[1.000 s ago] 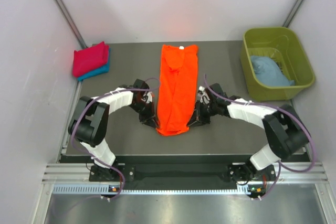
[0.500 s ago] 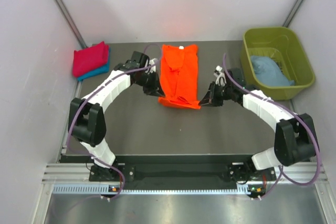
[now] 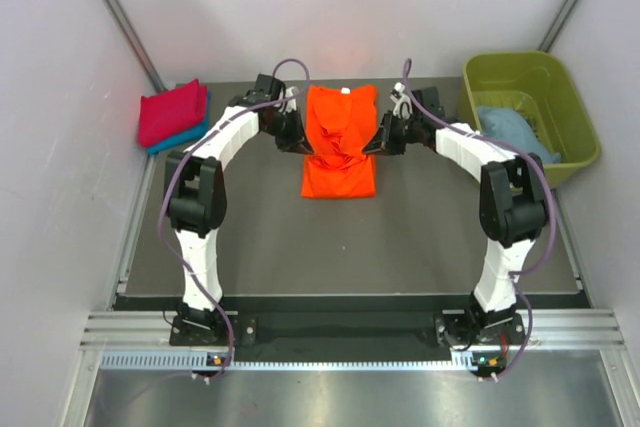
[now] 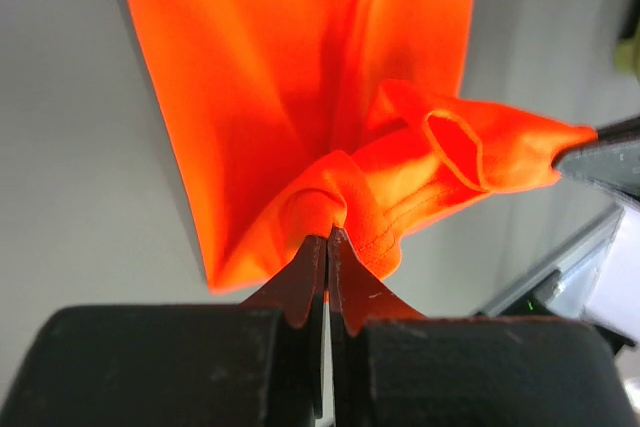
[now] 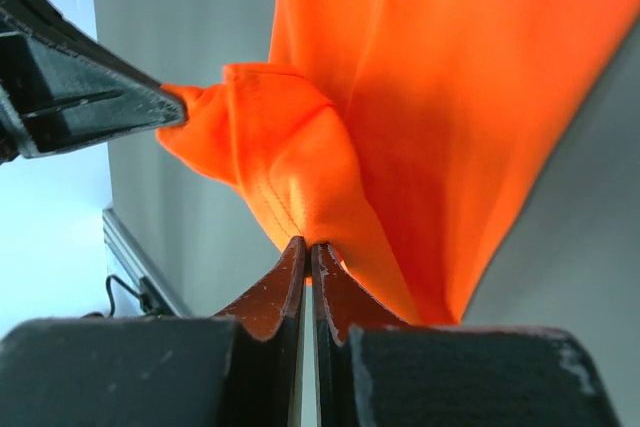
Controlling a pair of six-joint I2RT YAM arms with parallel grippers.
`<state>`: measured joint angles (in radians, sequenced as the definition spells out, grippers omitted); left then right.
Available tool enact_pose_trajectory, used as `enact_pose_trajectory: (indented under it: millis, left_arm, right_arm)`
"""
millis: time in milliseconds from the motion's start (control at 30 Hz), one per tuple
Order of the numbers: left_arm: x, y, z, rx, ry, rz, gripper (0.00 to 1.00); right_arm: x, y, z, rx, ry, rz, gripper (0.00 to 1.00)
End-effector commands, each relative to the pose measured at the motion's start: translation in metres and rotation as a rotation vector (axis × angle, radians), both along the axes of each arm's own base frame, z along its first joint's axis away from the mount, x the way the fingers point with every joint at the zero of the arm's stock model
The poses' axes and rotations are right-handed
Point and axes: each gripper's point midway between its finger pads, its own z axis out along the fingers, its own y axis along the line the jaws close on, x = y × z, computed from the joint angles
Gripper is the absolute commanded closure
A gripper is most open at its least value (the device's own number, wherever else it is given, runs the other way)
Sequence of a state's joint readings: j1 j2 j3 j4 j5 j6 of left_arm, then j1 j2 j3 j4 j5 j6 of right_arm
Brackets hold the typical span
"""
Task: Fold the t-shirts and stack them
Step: Fold the tshirt
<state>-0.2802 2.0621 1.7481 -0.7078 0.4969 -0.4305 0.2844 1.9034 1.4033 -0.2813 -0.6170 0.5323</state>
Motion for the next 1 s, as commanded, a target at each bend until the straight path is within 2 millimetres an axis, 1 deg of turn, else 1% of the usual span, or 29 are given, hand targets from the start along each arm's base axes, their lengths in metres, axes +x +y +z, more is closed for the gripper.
enact_pose_trajectory:
  millis: [0, 33, 67, 100, 133, 200, 267, 300, 333, 367, 400, 433, 467, 500, 533, 567, 600, 633, 667, 700, 733, 767, 800, 833, 867, 900, 933, 967]
  left_arm:
    - [0.040, 0.002, 0.011, 0.006, -0.107, 0.014, 1.00]
    - [0.049, 0.002, 0.016, 0.003, -0.131, 0.018, 1.00]
    - [0.053, 0.004, 0.015, 0.000, -0.135, 0.020, 1.00]
    - [0.058, 0.004, 0.006, 0.005, -0.124, 0.022, 1.00]
    - [0.064, 0.004, 0.010, 0.002, -0.140, 0.026, 1.00]
    - [0.072, 0.006, 0.003, 0.009, -0.142, 0.036, 1.00]
    - [0.081, 0.005, 0.004, 0.007, -0.165, 0.040, 1.00]
    - [0.084, 0.004, -0.002, 0.005, -0.159, 0.040, 1.00]
    - [0.086, 0.004, -0.003, 0.006, -0.165, 0.040, 1.00]
    - [0.091, 0.003, -0.001, 0.004, -0.178, 0.041, 1.00]
    - [0.094, 0.003, -0.007, 0.012, -0.173, 0.047, 1.00]
    - [0.097, 0.003, -0.006, 0.009, -0.181, 0.048, 1.00]
    - [0.098, 0.002, -0.009, 0.015, -0.180, 0.049, 1.00]
    - [0.100, 0.004, -0.014, 0.025, -0.178, 0.057, 0.91]
    - [0.104, 0.007, -0.014, 0.042, -0.187, 0.073, 0.86]
    - [0.106, 0.009, -0.015, 0.057, -0.193, 0.079, 0.81]
    - [0.108, 0.012, -0.005, 0.071, -0.217, 0.088, 0.73]
    - [0.113, 0.020, 0.003, 0.111, -0.255, 0.108, 0.71]
    - [0.115, 0.025, 0.014, 0.124, -0.280, 0.120, 0.66]
    - [0.114, 0.029, 0.038, 0.124, -0.322, 0.132, 0.62]
    - [0.112, 0.033, 0.045, 0.128, -0.330, 0.138, 0.52]
    - [0.107, 0.035, 0.051, 0.125, -0.331, 0.140, 0.48]
    - [0.100, 0.037, 0.069, 0.113, -0.350, 0.137, 0.45]
    - [0.086, 0.037, 0.057, 0.114, -0.303, 0.126, 0.31]
    - [0.074, 0.032, 0.065, 0.077, -0.296, 0.100, 0.20]
    - [0.066, 0.031, 0.059, 0.065, -0.266, 0.096, 0.15]
    - [0.051, 0.032, 0.037, 0.066, -0.196, 0.090, 0.14]
    - [0.043, 0.032, 0.033, 0.058, -0.170, 0.090, 0.14]
  right_arm:
    - [0.030, 0.008, 0.019, 0.028, -0.092, 0.025, 1.00]
    - [0.034, 0.009, 0.011, 0.027, -0.076, 0.022, 1.00]
    - [0.038, 0.009, 0.010, 0.027, -0.076, 0.019, 1.00]
    - [0.044, 0.011, 0.014, 0.031, -0.090, 0.018, 1.00]
    - [0.046, 0.011, 0.007, 0.027, -0.078, 0.017, 1.00]
    - [0.053, 0.011, 0.007, 0.029, -0.082, 0.011, 1.00]
    - [0.057, 0.010, -0.001, 0.019, -0.070, 0.007, 1.00]
    - [0.060, 0.009, 0.000, 0.019, -0.073, 0.003, 1.00]
    - [0.061, 0.009, -0.006, 0.015, -0.064, 0.002, 1.00]
    - [0.063, 0.008, -0.007, 0.011, -0.067, -0.001, 1.00]
    - [0.066, 0.006, -0.007, 0.005, -0.076, -0.001, 1.00]
    - [0.068, 0.005, -0.010, 0.000, -0.075, -0.004, 1.00]
    - [0.069, 0.004, -0.011, -0.004, -0.076, -0.008, 1.00]
    - [0.071, 0.002, -0.013, -0.010, -0.082, -0.009, 0.98]
    - [0.073, -0.001, -0.013, -0.015, -0.089, -0.011, 0.94]
    - [0.077, -0.005, -0.012, -0.031, -0.102, -0.024, 0.87]
    - [0.079, -0.010, -0.009, -0.046, -0.122, -0.030, 0.77]
    - [0.081, -0.013, 0.004, -0.053, -0.155, -0.035, 0.61]
    - [0.083, -0.018, 0.011, -0.068, -0.182, -0.046, 0.57]
    - [0.083, -0.022, 0.018, -0.081, -0.210, -0.038, 0.47]
    - [0.081, -0.023, 0.034, -0.080, -0.243, -0.033, 0.45]
    - [0.080, -0.024, 0.043, -0.079, -0.258, -0.031, 0.44]
    - [0.077, -0.024, 0.048, -0.072, -0.262, -0.027, 0.43]
    - [0.073, -0.022, 0.059, -0.053, -0.272, -0.024, 0.43]
    - [0.066, -0.015, 0.060, -0.021, -0.259, 0.000, 0.43]
    - [0.065, -0.011, 0.063, 0.006, -0.247, -0.005, 0.42]
    - [0.062, -0.008, 0.064, 0.021, -0.244, -0.001, 0.42]
    - [0.054, 0.002, 0.061, 0.040, -0.228, 0.027, 0.43]
